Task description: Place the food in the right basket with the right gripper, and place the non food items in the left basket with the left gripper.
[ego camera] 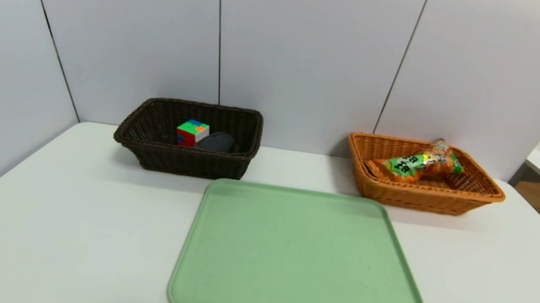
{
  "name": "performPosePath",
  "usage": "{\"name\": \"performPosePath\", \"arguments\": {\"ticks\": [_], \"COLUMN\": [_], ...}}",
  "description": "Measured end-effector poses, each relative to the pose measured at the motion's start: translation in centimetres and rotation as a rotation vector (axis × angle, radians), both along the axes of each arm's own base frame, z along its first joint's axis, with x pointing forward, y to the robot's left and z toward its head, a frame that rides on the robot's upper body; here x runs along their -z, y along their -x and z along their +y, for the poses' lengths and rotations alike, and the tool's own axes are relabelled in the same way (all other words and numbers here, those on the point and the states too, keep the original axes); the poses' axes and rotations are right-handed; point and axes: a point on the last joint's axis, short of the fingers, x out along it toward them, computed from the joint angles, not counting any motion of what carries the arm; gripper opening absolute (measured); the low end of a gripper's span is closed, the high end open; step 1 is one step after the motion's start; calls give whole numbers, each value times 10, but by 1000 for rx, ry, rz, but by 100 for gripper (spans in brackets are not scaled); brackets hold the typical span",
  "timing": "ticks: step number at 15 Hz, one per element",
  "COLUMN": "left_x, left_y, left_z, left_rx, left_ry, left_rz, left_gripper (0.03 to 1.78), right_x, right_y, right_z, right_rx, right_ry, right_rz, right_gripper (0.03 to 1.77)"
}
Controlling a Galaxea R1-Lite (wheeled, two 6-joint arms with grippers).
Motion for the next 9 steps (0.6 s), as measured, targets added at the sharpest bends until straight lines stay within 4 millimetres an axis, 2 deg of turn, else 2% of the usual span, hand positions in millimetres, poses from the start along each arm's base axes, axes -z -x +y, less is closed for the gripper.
{"name": "performPosePath", "arguments": {"ticks": [4,9], "left_x": [1,0], "left_y": [0,0], "left_z": [0,0], "left_rx": [1,-20], "left_ry": [89,162], "left_rz": [12,10], "left_gripper": [169,169], "right_x": [1,1], "right_y": [0,0], "right_z": [0,-1], "right_rx": [18,23], "right_ry": [-116,-133], "right_rz": [11,10], "right_gripper": [170,170]}}
